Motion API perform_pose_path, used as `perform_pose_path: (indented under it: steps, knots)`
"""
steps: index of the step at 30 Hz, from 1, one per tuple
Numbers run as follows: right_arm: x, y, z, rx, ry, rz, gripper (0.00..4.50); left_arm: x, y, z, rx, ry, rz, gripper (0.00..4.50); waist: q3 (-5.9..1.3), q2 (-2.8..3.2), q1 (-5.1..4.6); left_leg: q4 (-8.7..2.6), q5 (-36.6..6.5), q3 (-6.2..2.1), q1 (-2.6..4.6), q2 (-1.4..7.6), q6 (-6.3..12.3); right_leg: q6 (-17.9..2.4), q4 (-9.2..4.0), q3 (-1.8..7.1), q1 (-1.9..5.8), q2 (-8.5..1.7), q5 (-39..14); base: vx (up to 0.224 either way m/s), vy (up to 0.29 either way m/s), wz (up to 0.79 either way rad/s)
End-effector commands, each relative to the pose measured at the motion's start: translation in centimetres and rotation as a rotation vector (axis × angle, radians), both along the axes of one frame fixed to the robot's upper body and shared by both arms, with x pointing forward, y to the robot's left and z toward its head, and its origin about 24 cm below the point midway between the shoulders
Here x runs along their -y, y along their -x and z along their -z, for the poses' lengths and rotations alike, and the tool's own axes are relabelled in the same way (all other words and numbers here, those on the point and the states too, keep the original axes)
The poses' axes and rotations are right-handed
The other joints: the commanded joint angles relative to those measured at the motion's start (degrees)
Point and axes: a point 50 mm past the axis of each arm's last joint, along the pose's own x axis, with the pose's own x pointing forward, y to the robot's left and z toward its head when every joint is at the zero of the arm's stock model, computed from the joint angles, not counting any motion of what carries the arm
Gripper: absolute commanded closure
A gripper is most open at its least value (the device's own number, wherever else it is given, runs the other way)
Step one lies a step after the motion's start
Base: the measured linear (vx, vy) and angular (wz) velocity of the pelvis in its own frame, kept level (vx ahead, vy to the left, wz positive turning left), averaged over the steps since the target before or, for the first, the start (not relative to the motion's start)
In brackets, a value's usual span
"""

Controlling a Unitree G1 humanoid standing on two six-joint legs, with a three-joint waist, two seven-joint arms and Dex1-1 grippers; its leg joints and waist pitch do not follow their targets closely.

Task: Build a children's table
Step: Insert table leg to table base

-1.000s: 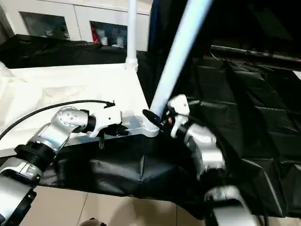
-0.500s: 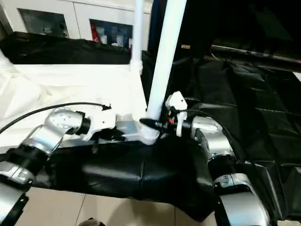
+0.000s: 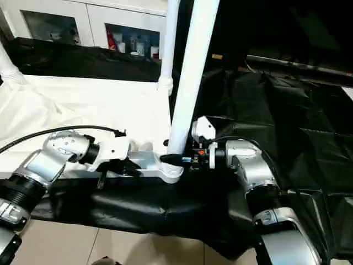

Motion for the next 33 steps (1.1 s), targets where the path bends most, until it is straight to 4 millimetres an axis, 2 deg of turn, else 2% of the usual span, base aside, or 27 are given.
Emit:
perform_pose_path:
  steps: [1, 3, 4, 5, 7, 8, 10, 11, 12, 14, 16, 17, 18, 20, 21, 25, 27, 33]
  knots:
    - [1.3, 1.4, 4.6, -0.169, 0.137, 0.101, 2.63, 1.6, 0.4, -0.4, -0.014, -0.006, 0.111, 4.50, -2.15, 1.12, -0.28, -4.71, -13.40, -1.52, 0.51, 4.66, 1.31, -12.83, -4.57, 4.72, 1.91, -5.51, -11.10, 0.000, 0.000, 0.00]
    - [1.4, 0.4, 4.6, -0.139, 0.135, 0.228, 2.63, 1.7, -0.2, -0.7, 0.013, -0.008, 0.064, 4.50, -1.79, 1.11, -0.56, -4.97, -15.97, -1.68, 0.61, 4.61, 0.35, -12.16, -5.12, 4.79, 1.64, -5.66, -15.70, 0.000, 0.000, 0.00]
    - [1.4, 0.0, 4.6, -0.134, 0.136, 0.283, 2.63, 1.8, -0.5, -0.8, 0.027, -0.013, 0.037, 4.50, -1.65, 1.15, -0.84, -5.07, -18.31, -1.85, 0.92, 4.59, -0.54, -11.30, -5.56, 4.81, 1.41, -5.76, -19.86, 0.000, 0.000, 0.00]
    - [1.4, -0.5, 4.8, -0.125, 0.144, 0.364, 2.63, 2.0, -1.0, -0.9, 0.046, -0.019, -0.006, 4.50, -1.58, 1.10, -0.95, -5.08, -19.16, -1.96, 1.03, 4.56, -0.88, -10.81, -5.79, 4.81, 1.31, -5.81, -21.85, 0.000, 0.000, 0.00]
    - [1.3, -0.7, 4.9, -0.124, 0.148, 0.414, 2.63, 2.1, -1.3, -1.0, 0.051, -0.018, -0.044, 4.50, -1.43, 1.01, -1.43, -5.20, -20.87, -2.28, 1.00, 4.58, -1.83, -9.45, -6.11, 4.76, 1.18, -5.92, -25.99, -0.052, 0.004, -0.02]
    - [1.2, -1.0, 5.1, -0.129, 0.153, 0.478, 2.63, 2.3, -1.7, -1.1, 0.052, -0.010, -0.089, 4.50, -1.29, 0.92, -1.73, -5.31, -22.04, -2.58, 0.74, 4.64, -2.09, -7.98, -6.44, 4.66, 1.22, -6.11, -29.18, -0.054, 0.007, -0.03]
    - [1.0, -1.4, 5.4, -0.145, 0.160, 0.550, 2.63, 2.6, -2.0, -1.3, 0.054, -0.008, -0.124, 4.50, -1.30, 0.90, -1.87, -5.36, -22.60, -2.73, 0.66, 4.58, -2.23, -7.30, -6.61, 4.58, 1.16, -6.14, -30.60, 0.000, 0.000, 0.00]
    - [0.4, -2.0, 5.9, -0.174, 0.182, 0.700, 2.63, 3.1, -2.6, -1.4, 0.074, -0.020, -0.198, 4.50, -1.29, 1.01, -2.22, -5.47, -23.13, -2.88, 0.65, 4.57, -2.72, -6.97, -6.70, 4.60, 0.98, -6.17, -31.26, 0.000, 0.000, 0.00]
    - [0.4, -2.0, 5.9, -0.174, 0.182, 0.700, 2.63, 3.1, -2.6, -1.4, 0.074, -0.020, -0.198, 4.50, -1.20, 1.03, -2.48, -5.56, -23.43, -2.95, 0.61, 4.57, -3.15, -6.97, -6.65, 4.60, 0.83, -6.14, -31.56, 0.000, 0.000, 0.00]
    - [-0.7, -2.5, 6.4, -0.241, 0.177, 0.857, 2.63, 4.0, -3.3, -1.2, 0.087, -0.035, -0.312, 4.50, -1.20, 1.00, -3.12, -5.56, -24.20, -3.12, 0.56, 4.44, -3.70, -6.51, -6.77, 4.50, 0.72, -6.13, -32.53, 0.000, 0.000, 0.00]
    - [-1.3, -2.7, 6.6, -0.269, 0.170, 0.925, 2.63, 4.5, -3.4, -0.9, 0.080, -0.042, -0.369, 4.50, -1.08, 1.10, -3.14, -5.38, -25.62, -3.32, 0.67, 4.22, -3.45, -5.74, -7.33, 4.25, 0.59, -6.28, -34.37, 0.000, 0.000, 0.00]
    - [-2.0, -2.8, 6.6, -0.299, 0.155, 0.965, 2.63, 5.1, -3.4, -0.7, 0.072, -0.038, -0.403, 4.50, -1.20, 1.33, -3.13, -5.35, -25.36, -3.35, 0.73, 4.22, -3.27, -5.94, -7.30, 4.29, 0.56, -6.33, -33.45, 0.000, 0.000, 0.00]
    - [-2.6, -3.0, 6.6, -0.315, 0.148, 0.999, 2.63, 5.8, -3.4, -0.4, 0.070, -0.035, -0.437, 4.50, -1.22, 0.98, -3.32, -5.45, -24.79, -3.26, 0.53, 4.29, -3.06, -6.22, -7.23, 4.34, 0.62, -6.18, -31.96, 0.000, 0.000, 0.00]
    - [-4.0, -3.1, 6.4, -0.326, 0.143, 1.028, 2.63, 7.1, -3.3, 0.2, 0.070, -0.028, -0.477, 4.50, -1.29, 1.20, -3.29, -5.46, -24.51, -2.98, 0.80, 4.31, -2.95, -7.05, -7.10, 4.47, 0.30, -5.89, -28.48, 0.000, 0.000, 0.00]
    - [-5.0, -3.2, 6.2, -0.319, 0.150, 1.034, 2.63, 7.7, -3.3, 0.6, 0.083, -0.037, -0.509, 4.50, -1.33, 1.09, -3.33, -5.44, -24.50, -2.89, 0.77, 4.27, -2.80, -7.32, -7.02, 4.51, 0.22, -5.84, -27.50, 0.000, 0.000, 0.00]
    - [-6.0, -3.3, 6.0, -0.325, 0.151, 1.047, 2.63, 8.4, -3.6, 0.8, 0.091, -0.026, -0.571, 4.50, -1.55, 1.07, -3.24, -5.57, -24.42, -2.64, 0.79, 4.21, -2.61, -7.77, -6.68, 4.58, 0.38, -5.51, -22.84, 0.000, 0.000, 0.00]
    - [-6.4, -3.3, 5.9, -0.326, 0.149, 1.042, 2.63, 9.1, -3.5, 0.7, 0.076, -0.006, -0.585, 4.50, -1.56, 0.76, -3.22, -5.48, -24.24, -2.47, 0.78, 4.10, -2.30, -7.67, -6.79, 4.66, 0.39, -5.55, -23.02, 0.000, 0.000, 0.00]
    - [-6.8, -3.3, 5.9, -0.331, 0.147, 1.051, 2.63, 9.2, -3.6, 0.7, 0.083, -0.012, -0.599, 4.50, -1.71, 0.81, -2.91, -5.53, -23.69, -2.51, 0.85, 4.14, -1.78, -6.92, -7.10, 4.70, 0.33, -5.79, -24.22, 0.000, 0.000, 0.00]
